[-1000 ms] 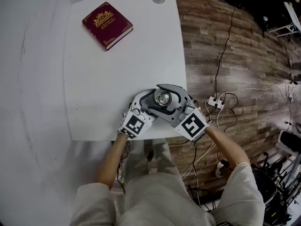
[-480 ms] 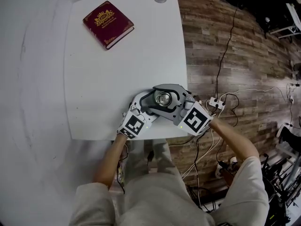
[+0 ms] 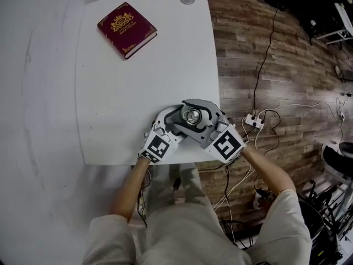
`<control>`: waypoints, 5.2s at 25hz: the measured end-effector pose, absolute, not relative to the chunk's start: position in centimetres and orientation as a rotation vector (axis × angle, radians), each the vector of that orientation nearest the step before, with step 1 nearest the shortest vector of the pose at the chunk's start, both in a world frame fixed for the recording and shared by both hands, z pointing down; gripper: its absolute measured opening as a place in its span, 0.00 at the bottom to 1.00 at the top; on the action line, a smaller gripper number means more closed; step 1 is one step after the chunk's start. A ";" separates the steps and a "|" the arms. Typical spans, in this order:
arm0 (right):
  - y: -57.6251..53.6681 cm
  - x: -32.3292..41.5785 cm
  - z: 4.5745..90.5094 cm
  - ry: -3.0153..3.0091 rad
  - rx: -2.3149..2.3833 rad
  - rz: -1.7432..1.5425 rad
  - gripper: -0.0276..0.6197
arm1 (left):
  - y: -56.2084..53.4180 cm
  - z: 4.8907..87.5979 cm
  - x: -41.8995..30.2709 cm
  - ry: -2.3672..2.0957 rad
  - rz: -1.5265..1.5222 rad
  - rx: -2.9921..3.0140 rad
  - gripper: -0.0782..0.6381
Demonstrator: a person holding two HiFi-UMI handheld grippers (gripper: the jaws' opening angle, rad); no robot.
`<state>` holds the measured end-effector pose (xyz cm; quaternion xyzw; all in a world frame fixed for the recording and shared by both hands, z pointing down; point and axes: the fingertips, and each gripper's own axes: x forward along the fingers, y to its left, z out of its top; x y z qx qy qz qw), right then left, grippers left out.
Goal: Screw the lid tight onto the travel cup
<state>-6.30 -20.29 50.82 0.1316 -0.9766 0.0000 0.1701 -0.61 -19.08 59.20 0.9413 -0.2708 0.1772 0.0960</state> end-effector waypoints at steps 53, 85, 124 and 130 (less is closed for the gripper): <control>-20.0 -5.7 51.4 -2.728 0.337 0.010 0.45 | -19.1 59.3 -0.7 -0.801 0.526 2.791 0.55; -22.2 -4.0 50.8 -2.593 1.184 0.108 0.44 | -19.0 59.3 -0.6 -0.801 0.533 2.788 0.55; -15.6 8.4 43.8 -2.483 1.456 0.223 0.12 | -11.2 45.6 -20.4 -1.592 0.298 2.344 0.36; -15.8 9.0 41.7 -2.484 1.485 0.213 0.04 | -11.4 42.9 -21.2 -1.643 0.270 2.329 0.18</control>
